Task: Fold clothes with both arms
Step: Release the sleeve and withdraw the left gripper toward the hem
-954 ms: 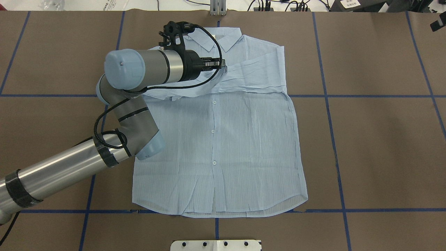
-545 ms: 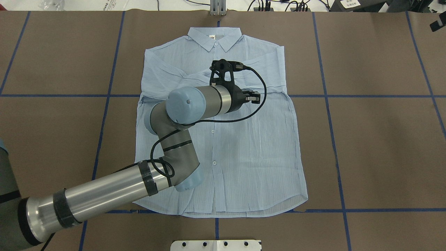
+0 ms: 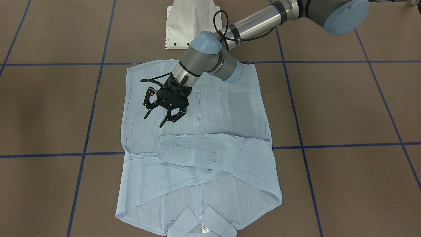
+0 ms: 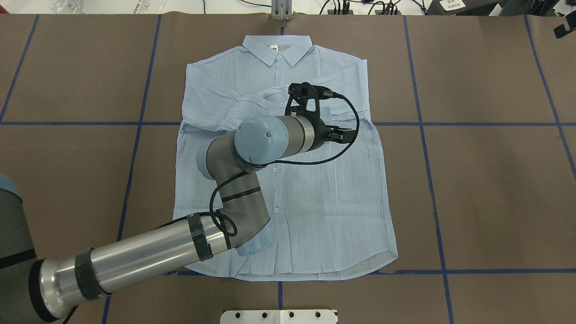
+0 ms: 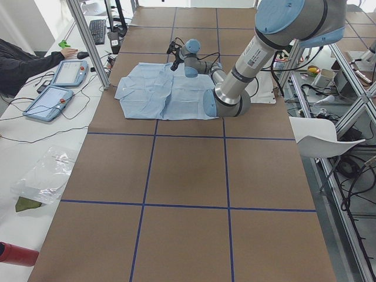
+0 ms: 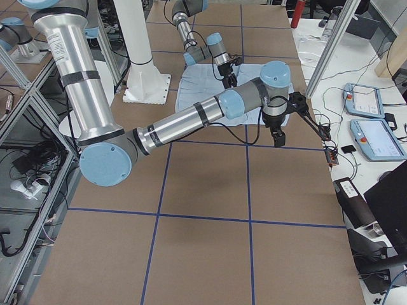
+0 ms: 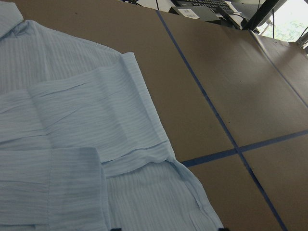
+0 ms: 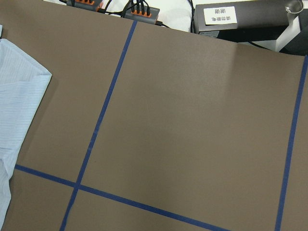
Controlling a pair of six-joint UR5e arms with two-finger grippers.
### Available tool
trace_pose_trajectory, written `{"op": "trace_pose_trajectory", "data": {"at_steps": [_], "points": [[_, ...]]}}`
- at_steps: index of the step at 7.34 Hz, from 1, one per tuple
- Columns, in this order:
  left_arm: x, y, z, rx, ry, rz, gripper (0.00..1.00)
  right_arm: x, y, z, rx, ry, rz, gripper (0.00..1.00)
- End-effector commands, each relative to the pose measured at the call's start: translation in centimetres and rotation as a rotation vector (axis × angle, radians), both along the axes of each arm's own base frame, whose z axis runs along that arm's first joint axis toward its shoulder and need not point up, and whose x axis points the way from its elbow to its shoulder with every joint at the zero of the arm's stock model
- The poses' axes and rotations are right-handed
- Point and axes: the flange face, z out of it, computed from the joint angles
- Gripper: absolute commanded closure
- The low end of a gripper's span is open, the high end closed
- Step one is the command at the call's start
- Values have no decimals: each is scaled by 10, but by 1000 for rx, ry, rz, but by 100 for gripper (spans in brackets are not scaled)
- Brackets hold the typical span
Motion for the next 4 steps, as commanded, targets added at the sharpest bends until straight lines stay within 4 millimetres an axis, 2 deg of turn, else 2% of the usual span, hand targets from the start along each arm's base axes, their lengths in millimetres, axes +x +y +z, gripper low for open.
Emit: {"op": "trace_pose_trajectory", "data": {"at_steps": [1,2,3,4], "points": [[-79,10,30,-1,-78,59,0,-40,29,-30,-63,-36,51,0],[-120,25,56,22,-103,78,0,-74,58,-54,-91,-35,98,0],[-147,38,72,12,-125,76,0,-111,91,-66,-105,-29,152,0],[-172,49,78,18,-113,75,0,-139,127,-61,-125,-84,179,0]]}}
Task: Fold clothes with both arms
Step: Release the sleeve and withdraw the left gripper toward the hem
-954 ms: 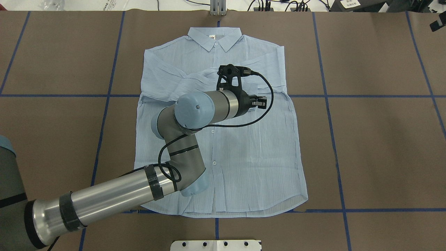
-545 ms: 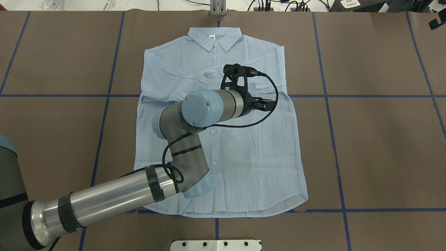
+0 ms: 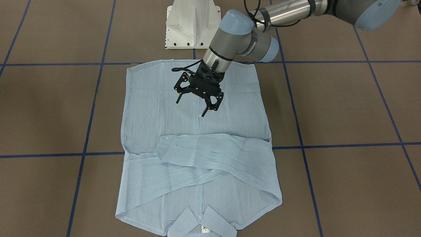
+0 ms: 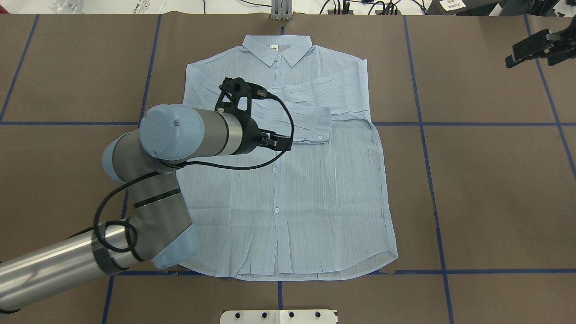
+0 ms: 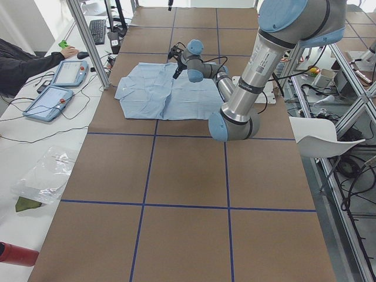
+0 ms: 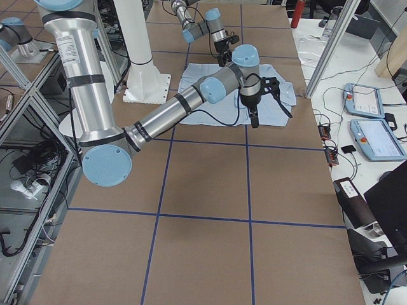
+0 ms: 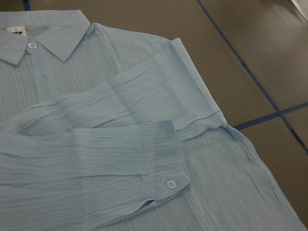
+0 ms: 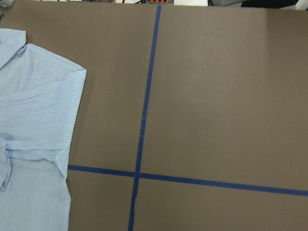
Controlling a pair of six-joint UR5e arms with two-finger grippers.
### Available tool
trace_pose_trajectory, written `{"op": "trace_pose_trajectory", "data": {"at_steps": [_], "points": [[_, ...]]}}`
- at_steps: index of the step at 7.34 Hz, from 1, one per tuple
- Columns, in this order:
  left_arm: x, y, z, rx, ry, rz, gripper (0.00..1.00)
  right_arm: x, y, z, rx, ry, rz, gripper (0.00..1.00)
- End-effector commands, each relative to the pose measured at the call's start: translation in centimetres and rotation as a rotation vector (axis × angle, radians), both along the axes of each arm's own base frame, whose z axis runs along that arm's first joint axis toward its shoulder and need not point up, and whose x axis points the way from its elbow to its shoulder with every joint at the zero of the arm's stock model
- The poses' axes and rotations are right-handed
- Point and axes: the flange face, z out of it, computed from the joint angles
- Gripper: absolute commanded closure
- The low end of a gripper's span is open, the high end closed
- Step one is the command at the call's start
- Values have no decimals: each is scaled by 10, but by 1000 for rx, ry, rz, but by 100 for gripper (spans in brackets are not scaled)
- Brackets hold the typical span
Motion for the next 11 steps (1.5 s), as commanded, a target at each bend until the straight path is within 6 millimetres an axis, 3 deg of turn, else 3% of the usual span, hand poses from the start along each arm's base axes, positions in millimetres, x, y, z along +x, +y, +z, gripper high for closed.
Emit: {"op": "trace_pose_trajectory", "data": {"at_steps": [1,2,3,4,5,6,7,8,10,11], "points": [[-65,30,9,4,30,37,0,-52,77,18,-27,-123,64,0],[-95,49,49,-32,-3,48,0,-64,110,36,-27,-161,71,0],[-126,69,81,-59,-37,46,0,-87,139,34,-47,-148,89,0],[-150,84,111,-134,-61,25,0,-125,164,34,-57,-123,124,0],[-154,94,131,-221,-68,2,0,-162,186,37,-51,-94,148,0],[-128,122,137,-306,-48,-26,0,-180,201,35,-78,-74,151,0],[-96,153,145,-336,-57,-48,0,-185,209,28,-95,-43,154,0],[-79,178,153,-405,-63,-41,0,-192,216,28,-92,-36,151,0],[-54,205,175,-486,-133,-60,5,-201,223,28,-77,-27,153,0],[-45,211,186,-502,-165,-59,17,-204,225,27,-72,-27,154,0]]}}
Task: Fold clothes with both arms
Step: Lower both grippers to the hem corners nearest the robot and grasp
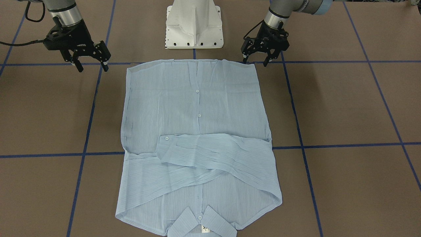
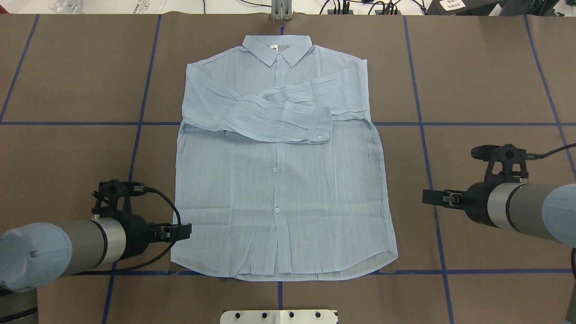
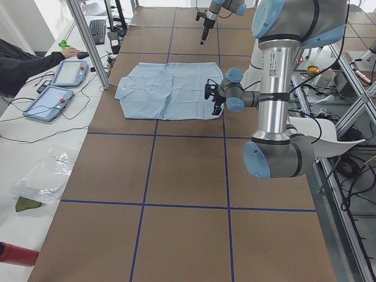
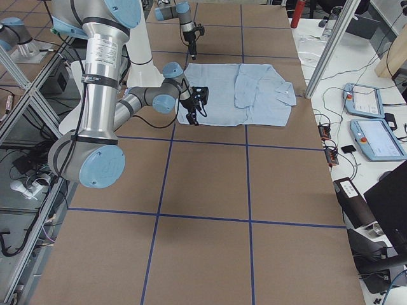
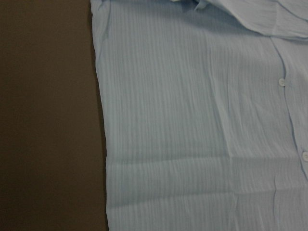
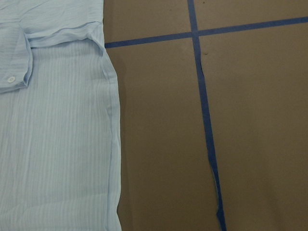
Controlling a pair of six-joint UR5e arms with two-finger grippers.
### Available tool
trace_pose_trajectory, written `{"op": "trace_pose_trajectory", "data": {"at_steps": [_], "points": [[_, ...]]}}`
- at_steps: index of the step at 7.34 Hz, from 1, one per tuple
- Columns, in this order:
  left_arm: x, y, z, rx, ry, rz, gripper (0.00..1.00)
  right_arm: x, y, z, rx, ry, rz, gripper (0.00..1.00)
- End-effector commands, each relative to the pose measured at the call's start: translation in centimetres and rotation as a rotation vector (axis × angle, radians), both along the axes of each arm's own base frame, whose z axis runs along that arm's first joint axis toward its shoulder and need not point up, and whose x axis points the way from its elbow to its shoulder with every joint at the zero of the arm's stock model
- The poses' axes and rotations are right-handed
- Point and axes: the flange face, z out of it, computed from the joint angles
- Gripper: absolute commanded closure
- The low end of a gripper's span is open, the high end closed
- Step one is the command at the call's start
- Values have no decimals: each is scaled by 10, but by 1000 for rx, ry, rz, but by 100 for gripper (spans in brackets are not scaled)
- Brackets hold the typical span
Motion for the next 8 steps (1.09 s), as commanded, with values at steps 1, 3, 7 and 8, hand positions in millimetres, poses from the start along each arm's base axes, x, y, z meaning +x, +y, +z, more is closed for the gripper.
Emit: {"op": "trace_pose_trajectory", "data": {"at_steps": [1,3,7,8], "points": [[18,11,21,-39,-55,4,37,-6,5,0,13,7,2,0],[20,11,23,-41,-60,5,58,-8,6,0,19,10,2,0],[23,12,27,-46,-68,11,58,-11,9,0,20,12,-2,0],[27,14,22,-44,-59,18,58,-11,9,0,20,12,-2,0]]}}
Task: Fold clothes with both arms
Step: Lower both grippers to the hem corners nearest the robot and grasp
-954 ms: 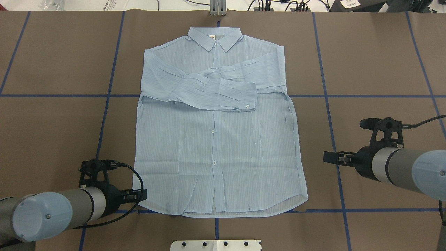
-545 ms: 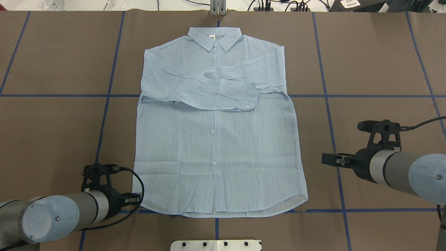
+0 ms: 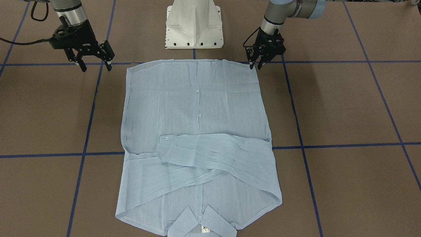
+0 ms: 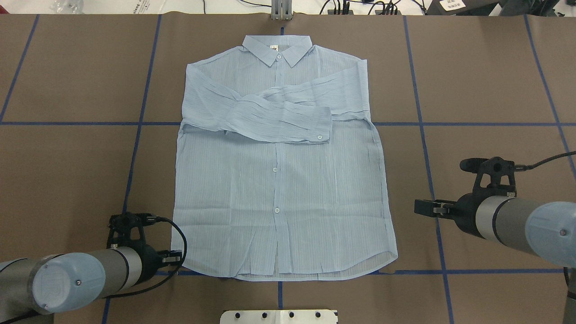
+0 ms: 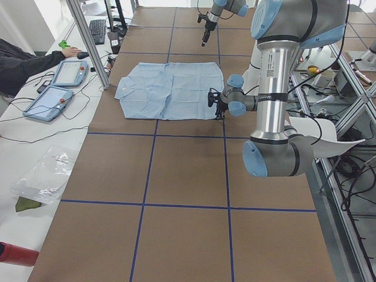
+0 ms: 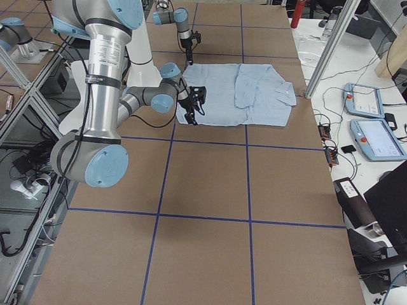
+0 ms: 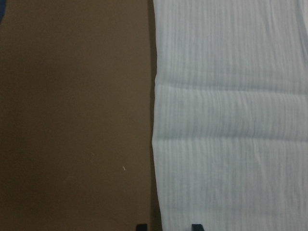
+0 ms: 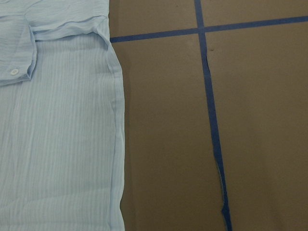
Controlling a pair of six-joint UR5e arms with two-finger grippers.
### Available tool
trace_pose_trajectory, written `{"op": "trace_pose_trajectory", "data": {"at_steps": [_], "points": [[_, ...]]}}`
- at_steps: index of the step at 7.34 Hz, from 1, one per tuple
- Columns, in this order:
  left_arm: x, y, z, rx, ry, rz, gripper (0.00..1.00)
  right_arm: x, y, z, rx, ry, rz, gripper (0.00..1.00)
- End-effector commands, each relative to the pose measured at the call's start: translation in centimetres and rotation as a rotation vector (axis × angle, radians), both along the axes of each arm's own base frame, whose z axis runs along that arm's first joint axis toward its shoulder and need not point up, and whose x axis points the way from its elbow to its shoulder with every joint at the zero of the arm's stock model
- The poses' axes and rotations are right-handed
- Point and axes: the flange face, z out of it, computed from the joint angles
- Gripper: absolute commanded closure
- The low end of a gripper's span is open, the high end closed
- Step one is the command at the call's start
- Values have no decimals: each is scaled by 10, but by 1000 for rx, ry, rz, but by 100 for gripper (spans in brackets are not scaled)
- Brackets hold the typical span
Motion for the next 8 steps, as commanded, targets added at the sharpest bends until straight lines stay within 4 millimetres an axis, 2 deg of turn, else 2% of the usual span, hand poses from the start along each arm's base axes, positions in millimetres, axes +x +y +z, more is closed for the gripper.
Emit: {"op": "trace_pose_trajectory", "data": {"at_steps": [1,3,5,6,7,8], "points": [[7,3,-7,-1,5,10,58,0,0,0,0,0,-1,0],[14,5,-11,-2,-1,16,66,-1,0,1,-1,2,-1,0],[14,7,-10,-1,-4,20,66,-1,0,1,0,2,0,0],[14,7,-10,-1,-4,20,86,-1,0,1,0,2,0,0],[13,7,-9,-1,-6,20,100,-2,1,2,0,2,-3,0],[11,6,-13,6,1,23,100,-6,0,-7,-2,-21,3,0]]}}
